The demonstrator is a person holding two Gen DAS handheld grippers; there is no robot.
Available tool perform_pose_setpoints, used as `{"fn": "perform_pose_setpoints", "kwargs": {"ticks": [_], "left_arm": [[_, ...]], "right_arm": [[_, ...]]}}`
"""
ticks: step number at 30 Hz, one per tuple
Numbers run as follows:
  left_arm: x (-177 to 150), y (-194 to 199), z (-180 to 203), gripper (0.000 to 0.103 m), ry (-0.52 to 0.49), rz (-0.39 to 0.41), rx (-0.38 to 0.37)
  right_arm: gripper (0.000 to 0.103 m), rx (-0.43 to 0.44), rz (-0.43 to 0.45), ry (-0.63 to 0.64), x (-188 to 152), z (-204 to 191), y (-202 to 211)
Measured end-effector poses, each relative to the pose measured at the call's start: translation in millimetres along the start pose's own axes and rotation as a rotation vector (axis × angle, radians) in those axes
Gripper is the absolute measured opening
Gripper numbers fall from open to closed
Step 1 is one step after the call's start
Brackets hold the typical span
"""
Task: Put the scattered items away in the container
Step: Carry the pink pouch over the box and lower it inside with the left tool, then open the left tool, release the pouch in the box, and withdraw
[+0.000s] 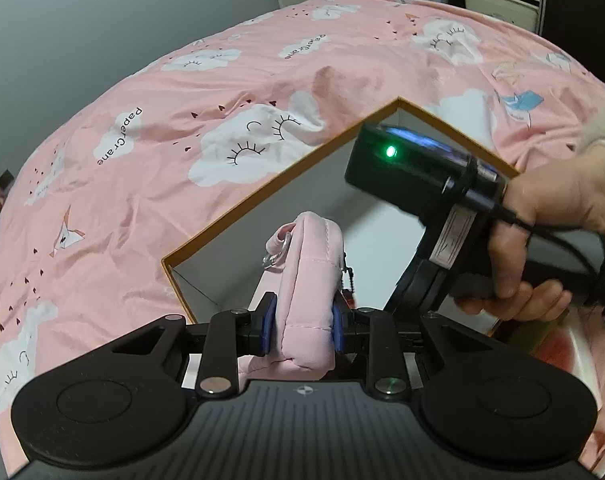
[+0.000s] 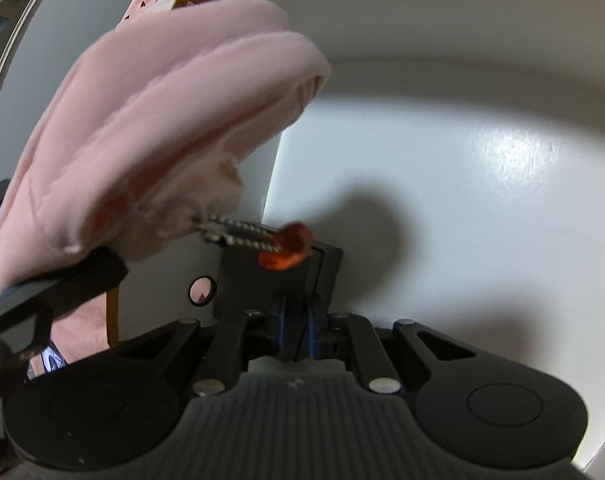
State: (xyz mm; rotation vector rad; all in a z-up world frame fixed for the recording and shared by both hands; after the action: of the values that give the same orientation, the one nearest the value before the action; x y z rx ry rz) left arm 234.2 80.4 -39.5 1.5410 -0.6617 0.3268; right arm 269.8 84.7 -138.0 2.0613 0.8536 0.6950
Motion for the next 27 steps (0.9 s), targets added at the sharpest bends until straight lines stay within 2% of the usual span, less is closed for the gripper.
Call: {"fn": "perform_pose_setpoints", "kwargs": {"ticks": [6,10,14,18,22,24,27], "left_arm": [[-2,-11,9,0.032,-0.071,0.016,0.060],[2,-32,13,0.032,-0.069,0.031,0.157],[4,-59,16,0.031,-0.035,-0.002,0.254],[4,-82,22,0.032,-0.057,-0.044,0.343],[0,-99,19,0.032,-0.014,-0.096,0.349],[-3,-104,16,0.033,0.007,-0.113,0.340],[-5,-105,13,0.039,0.027,-0.113,0.317]], "right_arm": [[0.017,-0.116,0.047,0.079,2,15,35],[0.018,-0.177,0.082,0.063,0,38,51],[0.021,-0.197,0.104,0.043,-6,45,55],[0.022,-0.217,0.124,0.044,0,46,53],[0.022,-0.229,0.157,0.048,12,38,47],[0.022,-0.232,0.169,0.055,6,41,54],[0.023,-0.217,0.187,0.059,10,40,54]]}}
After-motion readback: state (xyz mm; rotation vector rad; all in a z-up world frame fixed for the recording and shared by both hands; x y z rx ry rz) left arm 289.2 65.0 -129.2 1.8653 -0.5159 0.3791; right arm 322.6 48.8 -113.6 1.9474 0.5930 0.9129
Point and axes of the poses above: each gripper's, at about its wrist camera, not at the fingertips, and y roughly against the way its jaws point, z to its right, x to its top, the point moved 7 cm from there along -y, roughly the way its jaws point, and after that the axes turned 10 degrees about y, right-handed, at the moved point
